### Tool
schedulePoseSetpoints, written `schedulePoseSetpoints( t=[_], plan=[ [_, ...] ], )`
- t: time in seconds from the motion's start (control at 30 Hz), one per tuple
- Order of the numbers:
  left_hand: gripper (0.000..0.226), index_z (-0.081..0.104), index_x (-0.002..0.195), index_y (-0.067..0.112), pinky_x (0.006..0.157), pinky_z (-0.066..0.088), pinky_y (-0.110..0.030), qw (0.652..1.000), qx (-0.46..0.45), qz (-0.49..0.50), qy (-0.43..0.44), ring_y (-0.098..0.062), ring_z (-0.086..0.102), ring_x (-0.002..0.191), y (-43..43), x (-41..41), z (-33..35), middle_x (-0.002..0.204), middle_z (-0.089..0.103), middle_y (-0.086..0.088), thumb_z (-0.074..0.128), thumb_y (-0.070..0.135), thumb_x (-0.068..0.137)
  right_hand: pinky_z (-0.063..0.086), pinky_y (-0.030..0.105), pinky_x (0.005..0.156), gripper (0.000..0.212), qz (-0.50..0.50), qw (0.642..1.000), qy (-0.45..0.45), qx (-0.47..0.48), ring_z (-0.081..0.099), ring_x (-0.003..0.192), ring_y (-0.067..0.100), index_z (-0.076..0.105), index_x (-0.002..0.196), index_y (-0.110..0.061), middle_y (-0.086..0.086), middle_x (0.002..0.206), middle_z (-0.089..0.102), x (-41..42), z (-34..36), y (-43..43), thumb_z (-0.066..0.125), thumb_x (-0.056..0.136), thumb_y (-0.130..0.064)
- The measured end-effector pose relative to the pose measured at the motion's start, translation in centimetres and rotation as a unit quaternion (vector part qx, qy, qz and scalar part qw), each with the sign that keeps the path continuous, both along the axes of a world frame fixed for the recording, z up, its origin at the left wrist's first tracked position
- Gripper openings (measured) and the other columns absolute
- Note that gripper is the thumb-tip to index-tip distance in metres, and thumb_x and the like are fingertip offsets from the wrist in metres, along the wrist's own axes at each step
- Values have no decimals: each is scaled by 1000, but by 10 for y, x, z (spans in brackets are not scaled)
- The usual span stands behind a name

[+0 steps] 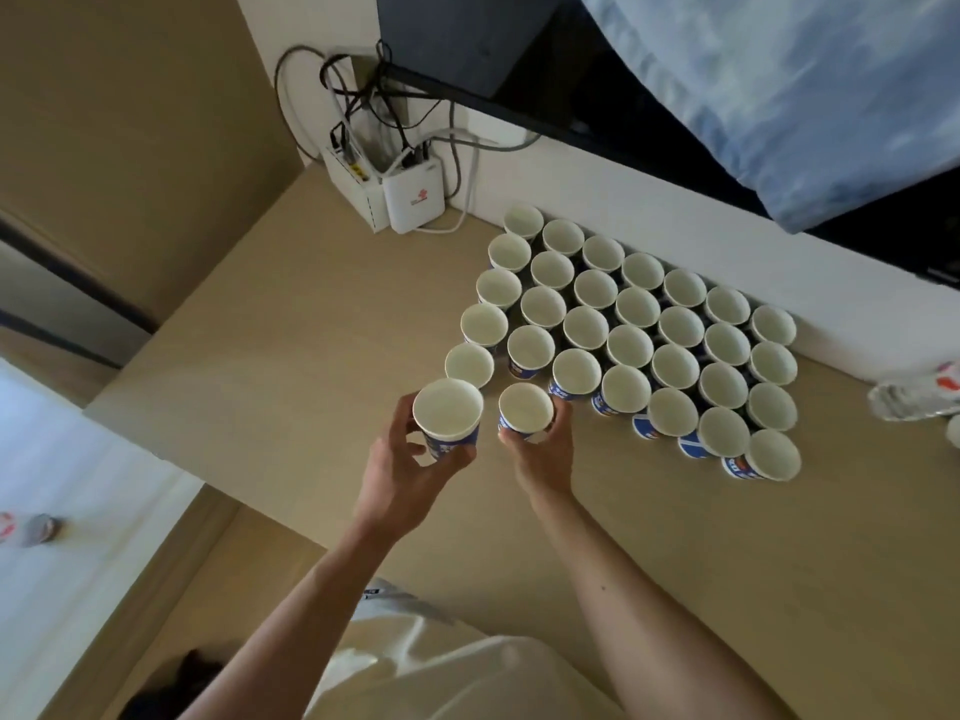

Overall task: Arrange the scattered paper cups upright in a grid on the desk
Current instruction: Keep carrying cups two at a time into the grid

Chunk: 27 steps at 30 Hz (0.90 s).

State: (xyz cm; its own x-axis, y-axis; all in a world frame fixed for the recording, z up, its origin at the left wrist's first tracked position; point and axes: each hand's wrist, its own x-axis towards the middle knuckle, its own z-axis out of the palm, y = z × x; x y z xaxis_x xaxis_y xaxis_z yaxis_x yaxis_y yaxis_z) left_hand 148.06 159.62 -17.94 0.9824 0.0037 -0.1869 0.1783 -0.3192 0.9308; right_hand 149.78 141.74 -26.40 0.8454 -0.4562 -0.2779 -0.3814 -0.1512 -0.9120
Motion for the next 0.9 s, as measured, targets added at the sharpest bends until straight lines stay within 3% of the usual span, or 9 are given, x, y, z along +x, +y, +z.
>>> schedulePoseSetpoints(
  t=[0.17,0.3,0.43,0.5,0.6,0.8,0.9],
  plan=[
    [61,55,123,32,81,53,-26,1000,5,-26,13,-5,64,100,19,3,-9,110,66,23,83,33,69,41,4,74,62,-36,999,16,-12,60,88,-6,51,122,-20,-6,104,64,14,-20,11,82,70,-7],
    [61,56,123,31,80,54,-26,999,12,-38,23,-5,64,98,29,6,-13,108,67,23,83,34,68,44,7,77,61,-53,998,17,-18,59,89,-2,48,116,-30,-9,107,62,21,-28,16,82,70,-7],
    [62,56,124,29,81,56,-28,998,16,-46,26,-7,65,99,38,10,-17,110,69,16,83,35,69,54,38,90,58,-71,997,24,-22,64,103,16,52,118,-27,-2,114,66,27,-36,16,80,69,-17],
    [62,56,124,29,81,57,-31,998,20,-49,27,-7,65,99,40,11,-19,111,69,14,83,35,69,54,42,92,58,-70,997,22,-19,64,105,18,52,118,-28,0,116,65,28,-38,16,77,67,-19],
    [63,56,124,30,81,56,-28,998,16,-52,29,-6,65,100,42,15,-20,111,68,17,83,38,68,56,37,90,59,-75,997,19,-3,63,109,17,52,121,-27,1,119,64,29,-39,15,74,67,-19],
    [63,56,125,31,81,54,-26,998,9,-55,34,-5,64,102,39,18,-19,111,67,20,82,38,68,51,12,75,59,-70,996,19,47,63,105,2,49,126,-22,-4,118,64,34,-37,14,76,76,-3],
    [63,56,124,33,82,53,-26,997,12,-60,43,-4,63,103,34,18,-21,110,66,23,82,37,67,51,13,75,62,-82,994,45,54,60,110,6,46,130,-15,-3,122,59,25,-35,13,72,77,4]
  ],
)
